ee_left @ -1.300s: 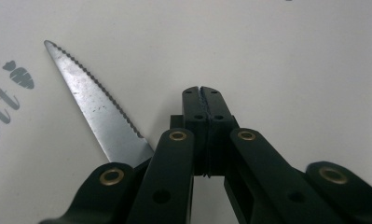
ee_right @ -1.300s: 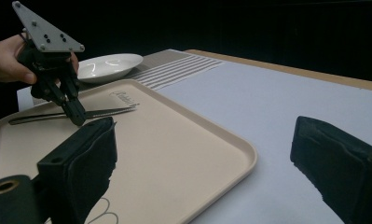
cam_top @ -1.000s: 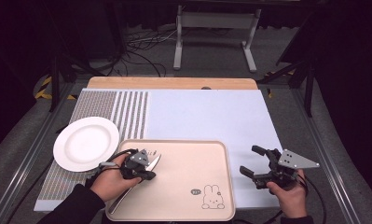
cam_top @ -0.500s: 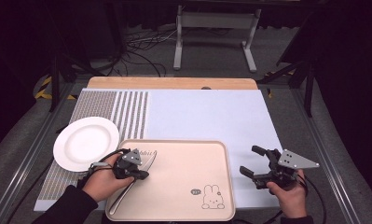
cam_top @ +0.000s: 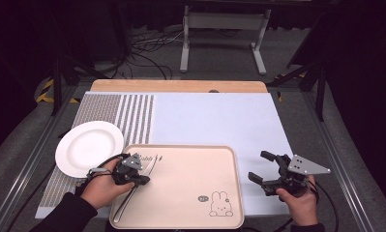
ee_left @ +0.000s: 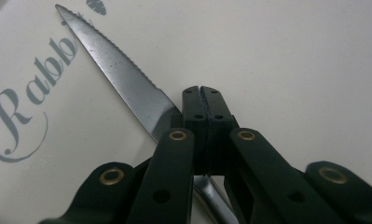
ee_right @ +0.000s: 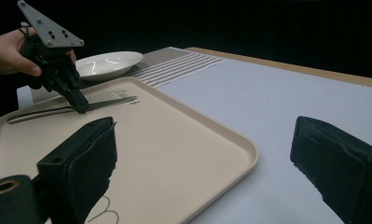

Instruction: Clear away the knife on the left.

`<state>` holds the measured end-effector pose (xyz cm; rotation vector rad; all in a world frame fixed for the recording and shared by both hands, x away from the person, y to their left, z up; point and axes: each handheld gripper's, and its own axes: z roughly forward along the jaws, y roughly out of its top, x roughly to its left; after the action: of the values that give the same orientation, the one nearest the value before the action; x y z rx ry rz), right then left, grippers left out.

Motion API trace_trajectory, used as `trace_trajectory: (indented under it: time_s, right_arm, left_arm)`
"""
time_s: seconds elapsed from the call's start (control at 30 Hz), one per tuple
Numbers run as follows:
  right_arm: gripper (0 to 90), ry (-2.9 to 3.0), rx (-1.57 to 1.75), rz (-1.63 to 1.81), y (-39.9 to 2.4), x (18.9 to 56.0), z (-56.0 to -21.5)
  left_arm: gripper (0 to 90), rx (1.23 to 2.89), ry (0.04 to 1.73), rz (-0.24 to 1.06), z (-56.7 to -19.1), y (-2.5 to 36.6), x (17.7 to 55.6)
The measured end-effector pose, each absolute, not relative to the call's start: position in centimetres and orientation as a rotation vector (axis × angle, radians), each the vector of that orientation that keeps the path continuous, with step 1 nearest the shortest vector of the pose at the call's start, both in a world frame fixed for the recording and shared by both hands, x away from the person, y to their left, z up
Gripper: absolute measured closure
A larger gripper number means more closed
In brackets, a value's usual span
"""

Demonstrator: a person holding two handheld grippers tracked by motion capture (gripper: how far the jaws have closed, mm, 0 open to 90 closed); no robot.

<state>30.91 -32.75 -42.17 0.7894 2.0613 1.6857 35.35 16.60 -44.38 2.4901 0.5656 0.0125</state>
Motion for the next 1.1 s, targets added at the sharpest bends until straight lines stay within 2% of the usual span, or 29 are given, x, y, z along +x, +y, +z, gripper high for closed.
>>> trace_trajectory:
  time_s: [1.1]
  right_arm:
    - [7.5,2.064,0.800,1.688,-32.6,31.0,-42.3]
  left_arm:
    - [90.0,2.494,0.638,0.030,-44.2,19.1,35.4]
